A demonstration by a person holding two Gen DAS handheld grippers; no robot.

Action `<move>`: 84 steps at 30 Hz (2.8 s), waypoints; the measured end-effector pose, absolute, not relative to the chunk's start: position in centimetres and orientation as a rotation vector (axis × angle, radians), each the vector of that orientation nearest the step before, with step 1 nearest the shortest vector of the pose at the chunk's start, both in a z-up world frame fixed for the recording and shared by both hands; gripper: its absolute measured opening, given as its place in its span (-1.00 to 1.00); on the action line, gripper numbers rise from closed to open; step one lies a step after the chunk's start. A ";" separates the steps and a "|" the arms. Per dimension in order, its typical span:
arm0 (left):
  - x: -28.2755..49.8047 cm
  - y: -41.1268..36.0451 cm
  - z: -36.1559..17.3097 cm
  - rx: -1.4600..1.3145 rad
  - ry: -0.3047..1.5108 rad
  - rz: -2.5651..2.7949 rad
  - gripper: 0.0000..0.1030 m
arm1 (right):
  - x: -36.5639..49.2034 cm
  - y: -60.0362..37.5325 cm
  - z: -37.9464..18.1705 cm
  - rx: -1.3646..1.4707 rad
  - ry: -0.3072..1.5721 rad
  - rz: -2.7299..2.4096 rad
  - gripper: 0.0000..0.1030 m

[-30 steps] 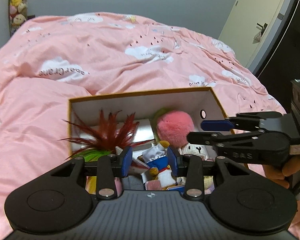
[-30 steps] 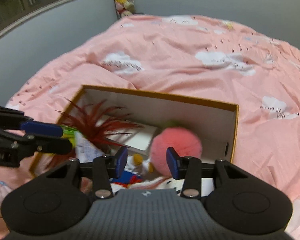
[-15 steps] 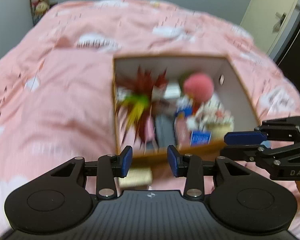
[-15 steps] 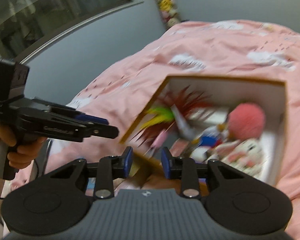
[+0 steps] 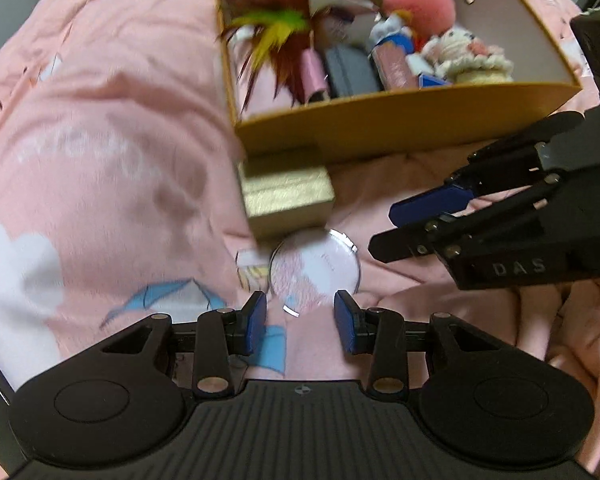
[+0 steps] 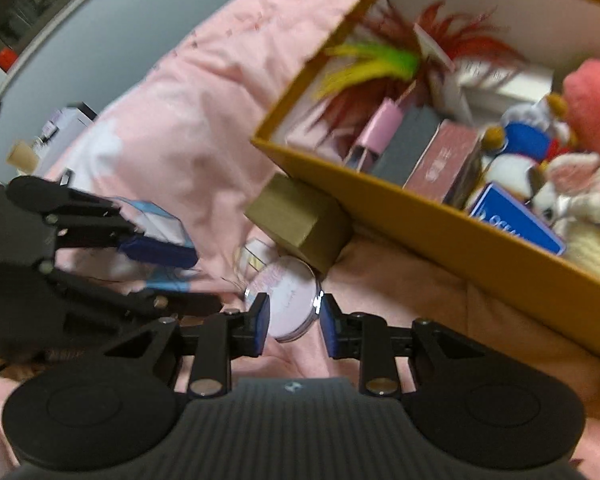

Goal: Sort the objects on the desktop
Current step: 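Withdraw both tools toward the gold box and round mirror beside the shoebox, then grasp the round compact mirror by its rim with the right gripper, then grasp the small gold box with the left gripper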

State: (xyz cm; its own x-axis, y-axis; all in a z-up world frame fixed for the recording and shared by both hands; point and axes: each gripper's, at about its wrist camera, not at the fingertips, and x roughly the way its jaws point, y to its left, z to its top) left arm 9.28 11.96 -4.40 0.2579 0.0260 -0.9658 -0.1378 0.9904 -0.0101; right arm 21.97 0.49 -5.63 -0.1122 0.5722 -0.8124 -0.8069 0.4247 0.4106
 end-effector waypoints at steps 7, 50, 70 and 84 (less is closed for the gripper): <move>8.7 12.7 -5.3 -0.114 1.354 0.106 -0.14 | 21.9 2.4 -8.1 -0.264 1.283 1.158 -0.29; 11.0 9.8 -2.3 0.440 1.109 -0.088 0.03 | 23.2 -5.9 -1.8 -0.280 1.090 1.028 -0.72; 9.6 8.0 -6.3 0.624 1.167 -0.183 -0.18 | 23.7 -5.1 -4.7 -0.274 1.158 1.013 -0.68; 8.3 8.2 -6.3 0.540 1.169 -0.190 -0.27 | 22.1 -0.2 -2.4 -0.369 1.027 1.130 -0.71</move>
